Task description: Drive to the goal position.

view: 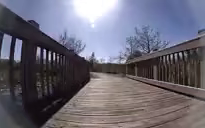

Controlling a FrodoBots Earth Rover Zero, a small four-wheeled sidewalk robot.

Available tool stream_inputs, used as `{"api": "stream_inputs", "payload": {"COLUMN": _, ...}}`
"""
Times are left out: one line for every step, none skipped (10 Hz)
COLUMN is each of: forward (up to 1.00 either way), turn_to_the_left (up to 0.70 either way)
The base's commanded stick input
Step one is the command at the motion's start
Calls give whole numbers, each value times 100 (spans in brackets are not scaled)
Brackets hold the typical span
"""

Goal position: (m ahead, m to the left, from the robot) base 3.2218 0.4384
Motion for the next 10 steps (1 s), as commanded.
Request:
{"api": "stream_inputs", "payload": {"forward": 50, "turn_to_the_left": 0}}
{"api": "stream_inputs", "payload": {"forward": 50, "turn_to_the_left": 0}}
{"api": "stream_inputs", "payload": {"forward": 50, "turn_to_the_left": 0}}
{"api": "stream_inputs", "payload": {"forward": 50, "turn_to_the_left": 0}}
{"api": "stream_inputs", "payload": {"forward": 50, "turn_to_the_left": 0}}
{"api": "stream_inputs", "payload": {"forward": 50, "turn_to_the_left": 0}}
{"api": "stream_inputs", "payload": {"forward": 50, "turn_to_the_left": 0}}
{"api": "stream_inputs", "payload": {"forward": 50, "turn_to_the_left": 0}}
{"api": "stream_inputs", "payload": {"forward": 50, "turn_to_the_left": -39}}
{"api": "stream_inputs", "payload": {"forward": 50, "turn_to_the_left": -16}}
